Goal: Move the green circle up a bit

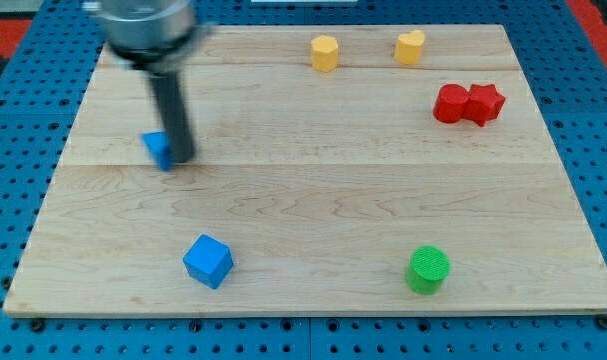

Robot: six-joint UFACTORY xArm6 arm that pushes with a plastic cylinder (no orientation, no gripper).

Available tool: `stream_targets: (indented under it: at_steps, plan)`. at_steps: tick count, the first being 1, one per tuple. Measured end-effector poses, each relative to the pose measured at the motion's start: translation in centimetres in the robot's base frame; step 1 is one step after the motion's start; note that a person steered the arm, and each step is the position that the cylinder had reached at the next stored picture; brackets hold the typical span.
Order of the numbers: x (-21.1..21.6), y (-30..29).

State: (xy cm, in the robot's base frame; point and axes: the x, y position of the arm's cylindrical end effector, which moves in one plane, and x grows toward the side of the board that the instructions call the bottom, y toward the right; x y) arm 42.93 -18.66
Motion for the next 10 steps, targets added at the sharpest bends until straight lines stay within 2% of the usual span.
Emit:
stream_targets:
  at_steps: [1,2,3,5,6,7,8,9,10]
  plan:
    - [0.0,2.6]
    - [-2.9,8.7]
    - [-9.1,16.6]
    - [-11.1,31.5]
    - [-15.0,37.1]
    - [-17.1,45.9]
    - [-11.3,49.4]
    - [-2.2,49.8]
    - [12.3,49.4]
